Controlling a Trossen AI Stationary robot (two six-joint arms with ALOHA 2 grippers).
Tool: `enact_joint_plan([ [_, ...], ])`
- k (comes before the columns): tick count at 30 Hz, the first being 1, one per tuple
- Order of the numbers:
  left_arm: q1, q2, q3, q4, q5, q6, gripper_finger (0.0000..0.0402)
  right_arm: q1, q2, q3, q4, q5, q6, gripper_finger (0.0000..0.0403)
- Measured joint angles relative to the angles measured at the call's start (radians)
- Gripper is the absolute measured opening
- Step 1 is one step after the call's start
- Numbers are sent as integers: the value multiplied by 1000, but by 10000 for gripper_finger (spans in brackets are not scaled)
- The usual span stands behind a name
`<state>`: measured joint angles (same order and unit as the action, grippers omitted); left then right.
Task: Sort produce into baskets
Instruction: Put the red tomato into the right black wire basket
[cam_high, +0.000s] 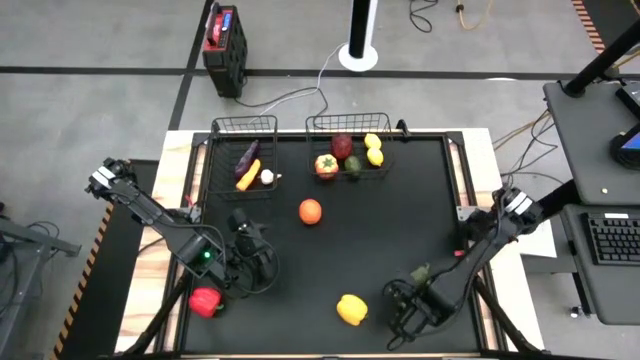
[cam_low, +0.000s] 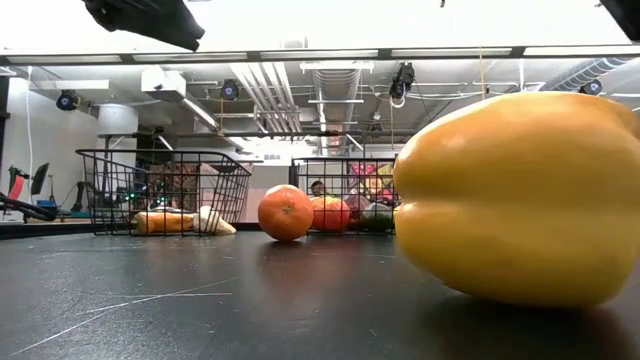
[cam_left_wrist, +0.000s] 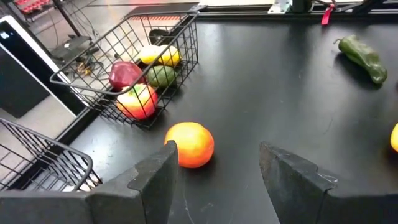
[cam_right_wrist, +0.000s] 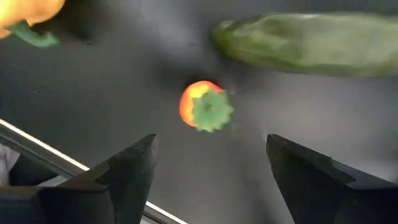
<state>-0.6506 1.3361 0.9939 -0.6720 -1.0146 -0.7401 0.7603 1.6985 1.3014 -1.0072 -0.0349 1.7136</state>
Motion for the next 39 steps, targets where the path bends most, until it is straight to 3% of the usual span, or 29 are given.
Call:
enact_joint_plan([
  [14,5,0,0,5,-27,41,206,6,129,0,70,0,-1,285],
  [39,5,0,0,36,-45,51,206,5,116,-42,74,12,-59,167],
])
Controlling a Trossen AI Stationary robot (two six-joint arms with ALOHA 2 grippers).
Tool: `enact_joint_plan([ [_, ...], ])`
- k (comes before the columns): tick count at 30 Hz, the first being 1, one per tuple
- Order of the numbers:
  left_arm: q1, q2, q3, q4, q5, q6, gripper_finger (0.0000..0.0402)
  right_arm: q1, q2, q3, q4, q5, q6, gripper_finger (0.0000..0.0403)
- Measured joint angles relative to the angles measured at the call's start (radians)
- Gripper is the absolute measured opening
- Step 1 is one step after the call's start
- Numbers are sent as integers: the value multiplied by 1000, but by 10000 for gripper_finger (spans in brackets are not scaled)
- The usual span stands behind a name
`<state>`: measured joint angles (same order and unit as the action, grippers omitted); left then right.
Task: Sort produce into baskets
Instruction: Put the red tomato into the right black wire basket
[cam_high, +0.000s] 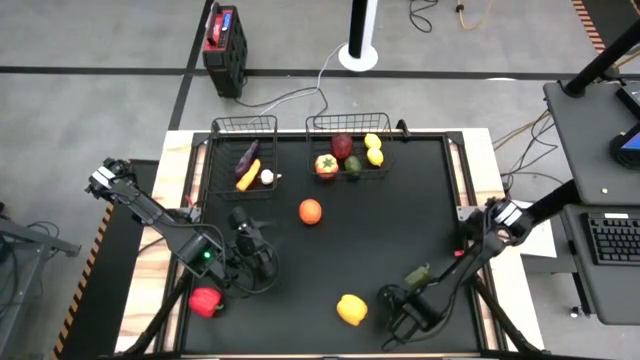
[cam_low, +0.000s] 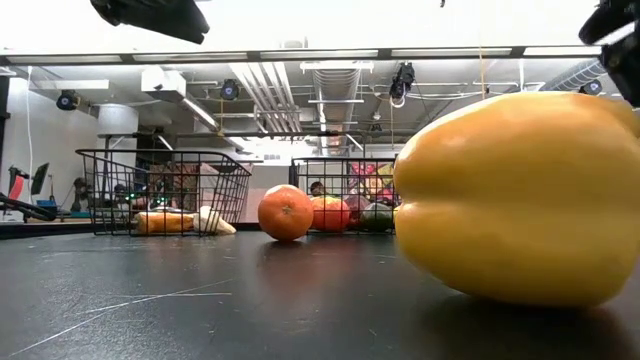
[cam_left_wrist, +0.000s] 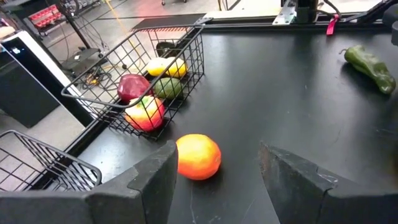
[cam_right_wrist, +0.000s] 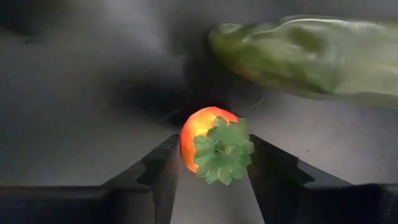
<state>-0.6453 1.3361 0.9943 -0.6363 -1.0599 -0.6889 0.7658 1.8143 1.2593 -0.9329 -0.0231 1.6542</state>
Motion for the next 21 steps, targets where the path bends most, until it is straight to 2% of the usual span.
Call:
enact_joint_plan([
  [3,0,0,0,10,0,0,206,0,-16,20,1,6,-32,155],
  [6,0,0,0,18,0,0,206,0,-39,39,2,64,-58,149],
  [11,0,8,0,48,-13,7,206,-5,-102,44,35,222,-105,150],
  [14,-2,36,0,106,-71,50,206,-23,-138,45,71,347,-178,151],
  [18,-2,97,1,251,-125,217,206,-66,-171,45,194,493,-365,149],
  [21,-4,158,1,409,-120,417,206,-113,-179,45,338,530,-550,149],
])
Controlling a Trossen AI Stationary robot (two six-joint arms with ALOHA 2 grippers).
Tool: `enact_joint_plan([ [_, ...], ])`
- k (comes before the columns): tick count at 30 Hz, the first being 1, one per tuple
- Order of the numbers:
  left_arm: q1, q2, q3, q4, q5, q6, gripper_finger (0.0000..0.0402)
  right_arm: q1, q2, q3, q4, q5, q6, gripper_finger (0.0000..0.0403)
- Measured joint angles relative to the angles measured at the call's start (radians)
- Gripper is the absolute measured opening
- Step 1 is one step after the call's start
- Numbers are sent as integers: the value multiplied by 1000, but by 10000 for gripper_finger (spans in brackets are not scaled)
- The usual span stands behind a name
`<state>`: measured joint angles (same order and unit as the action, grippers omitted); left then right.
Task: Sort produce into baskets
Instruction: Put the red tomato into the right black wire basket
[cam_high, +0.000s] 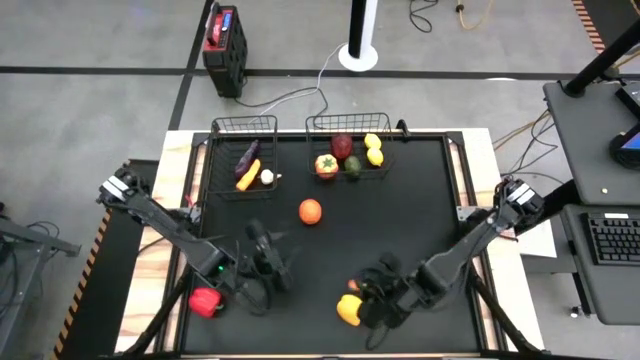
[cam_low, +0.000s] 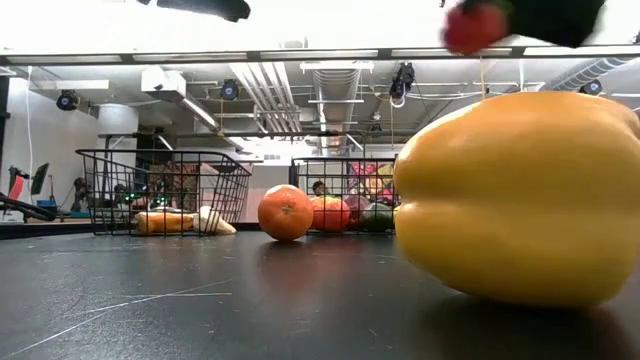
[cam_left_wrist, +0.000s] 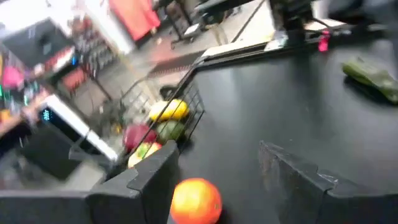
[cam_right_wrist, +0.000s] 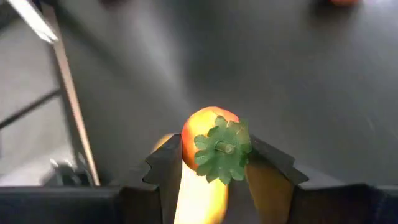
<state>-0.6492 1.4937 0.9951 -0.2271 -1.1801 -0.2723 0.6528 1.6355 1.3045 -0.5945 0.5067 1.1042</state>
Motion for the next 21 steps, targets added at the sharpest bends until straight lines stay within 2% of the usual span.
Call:
enact_joint_plan([
  [5,-19,101,0,237,2,310,206,-79,1,0,240,-19,-306,151],
  [9,-52,147,0,340,4,468,206,-117,2,0,367,-37,-480,149],
  [14,-89,145,-1,354,19,525,206,-161,2,-1,494,-99,-620,152],
  [21,-157,68,-3,339,21,536,206,-209,3,-16,713,-226,-787,150],
])
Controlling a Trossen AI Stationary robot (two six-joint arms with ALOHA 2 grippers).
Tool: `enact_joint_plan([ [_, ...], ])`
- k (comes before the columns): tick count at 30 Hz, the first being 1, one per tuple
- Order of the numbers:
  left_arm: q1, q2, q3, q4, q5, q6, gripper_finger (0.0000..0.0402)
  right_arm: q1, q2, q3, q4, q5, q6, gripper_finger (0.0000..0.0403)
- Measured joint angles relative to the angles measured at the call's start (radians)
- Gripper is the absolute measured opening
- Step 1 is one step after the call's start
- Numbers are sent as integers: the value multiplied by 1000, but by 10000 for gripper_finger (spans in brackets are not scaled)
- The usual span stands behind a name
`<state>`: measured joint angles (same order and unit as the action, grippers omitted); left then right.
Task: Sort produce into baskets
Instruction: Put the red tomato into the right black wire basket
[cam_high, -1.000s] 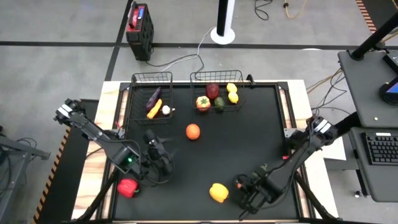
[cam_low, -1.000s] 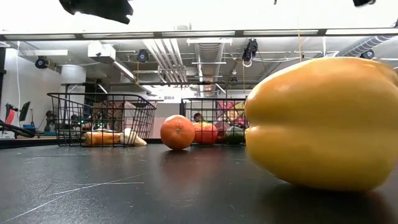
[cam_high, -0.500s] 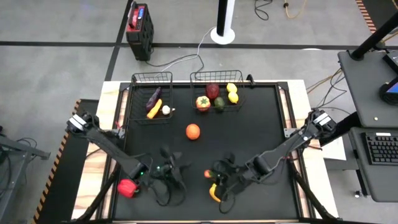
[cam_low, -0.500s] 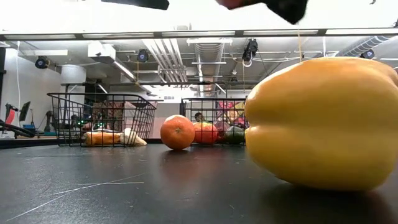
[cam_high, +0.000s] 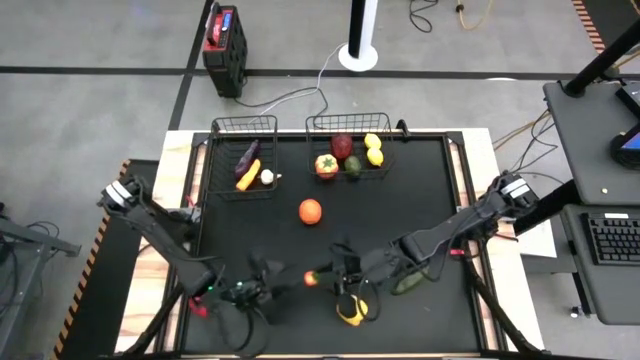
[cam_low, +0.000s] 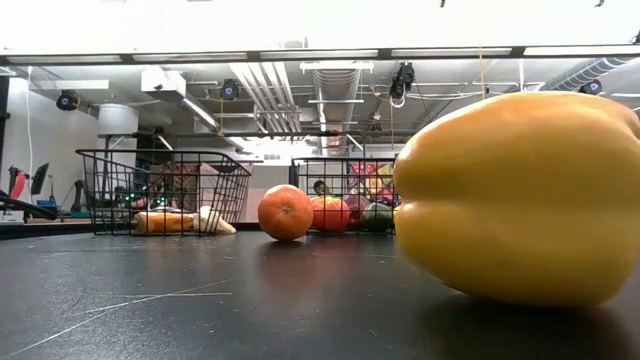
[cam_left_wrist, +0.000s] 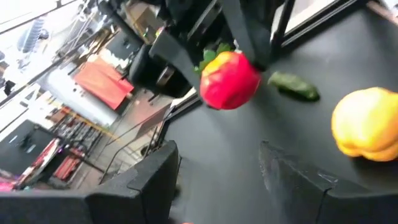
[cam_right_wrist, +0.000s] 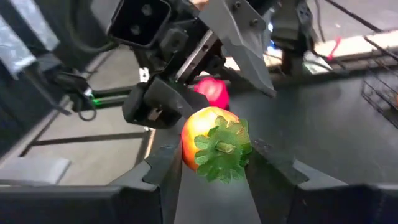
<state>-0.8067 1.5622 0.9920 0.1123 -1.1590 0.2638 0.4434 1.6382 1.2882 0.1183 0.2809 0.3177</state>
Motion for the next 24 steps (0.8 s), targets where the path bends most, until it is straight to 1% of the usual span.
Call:
enact_joint_plan([
  [5,-33,-57,-21,32,42,20,206,-11,0,-62,172,-54,-84,155],
  [8,-36,-79,-75,126,73,28,206,-16,0,-123,288,-64,-95,154],
  [9,-35,-85,-101,177,90,41,206,-18,0,-146,324,-65,-94,153],
  [11,-34,-93,-163,330,113,89,206,-21,0,-194,401,-64,-93,151],
  [14,-36,-97,-250,581,97,187,206,-26,0,-256,520,-64,-68,153],
  [17,-34,-97,-299,729,81,258,206,-34,1,-304,594,-61,-24,156],
  [19,-31,-95,-302,753,63,294,206,-38,1,-316,620,-50,-7,156],
  [22,-24,-87,-288,740,20,326,206,-51,1,-316,623,-24,21,153],
  [24,-17,-79,-270,731,15,368,206,-59,1,-315,619,-18,25,152],
])
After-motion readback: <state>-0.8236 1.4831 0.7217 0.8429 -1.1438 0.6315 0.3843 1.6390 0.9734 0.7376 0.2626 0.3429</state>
